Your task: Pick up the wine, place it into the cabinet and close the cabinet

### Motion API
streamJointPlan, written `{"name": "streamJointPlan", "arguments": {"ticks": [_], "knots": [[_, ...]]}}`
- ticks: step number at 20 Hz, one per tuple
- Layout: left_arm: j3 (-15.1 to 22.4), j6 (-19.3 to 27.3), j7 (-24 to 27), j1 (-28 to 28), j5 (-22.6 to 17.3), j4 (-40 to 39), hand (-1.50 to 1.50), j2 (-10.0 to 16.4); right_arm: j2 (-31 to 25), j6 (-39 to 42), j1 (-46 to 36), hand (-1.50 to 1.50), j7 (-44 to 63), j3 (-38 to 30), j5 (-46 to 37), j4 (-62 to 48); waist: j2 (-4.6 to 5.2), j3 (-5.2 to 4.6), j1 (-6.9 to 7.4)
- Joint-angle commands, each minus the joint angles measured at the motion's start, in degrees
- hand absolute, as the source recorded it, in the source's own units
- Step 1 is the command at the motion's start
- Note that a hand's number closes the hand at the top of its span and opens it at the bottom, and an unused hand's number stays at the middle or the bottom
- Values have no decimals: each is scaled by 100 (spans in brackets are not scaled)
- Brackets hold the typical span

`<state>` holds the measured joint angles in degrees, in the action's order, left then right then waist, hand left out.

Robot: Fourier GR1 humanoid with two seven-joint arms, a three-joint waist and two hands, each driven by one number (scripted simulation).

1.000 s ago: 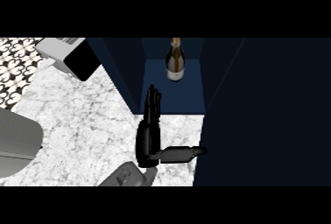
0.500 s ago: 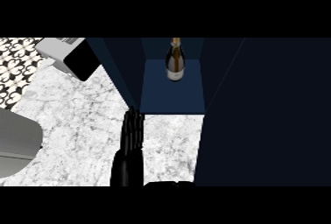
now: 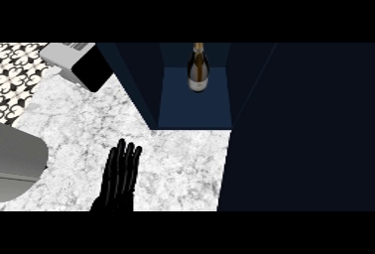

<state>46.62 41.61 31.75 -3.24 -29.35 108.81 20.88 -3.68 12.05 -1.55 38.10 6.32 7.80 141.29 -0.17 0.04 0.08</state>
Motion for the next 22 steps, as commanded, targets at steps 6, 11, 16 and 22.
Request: {"name": "streamJointPlan", "arguments": {"ticks": [6, 11, 16, 22], "knots": [[-589, -848, 26, -915, -290, 1013, -150, 1210, 55, 245, 390, 150, 249, 498, 616, 625, -3, -4, 13], [-923, -866, 27, -960, -393, 1128, -150, 1221, 358, 173, 793, 150, 463, 1031, 923, 311, 0, -2, 13], [-1787, -1674, 496, -1510, -1012, 997, -150, 1556, 294, 117, 1080, 150, 872, 1631, 946, 767, -11, -7, 15], [-2758, -2241, 283, -1752, -1679, 1117, -150, 1974, 285, 322, 1028, 150, 596, 2935, 17, 791, -22, -10, -8]]}}
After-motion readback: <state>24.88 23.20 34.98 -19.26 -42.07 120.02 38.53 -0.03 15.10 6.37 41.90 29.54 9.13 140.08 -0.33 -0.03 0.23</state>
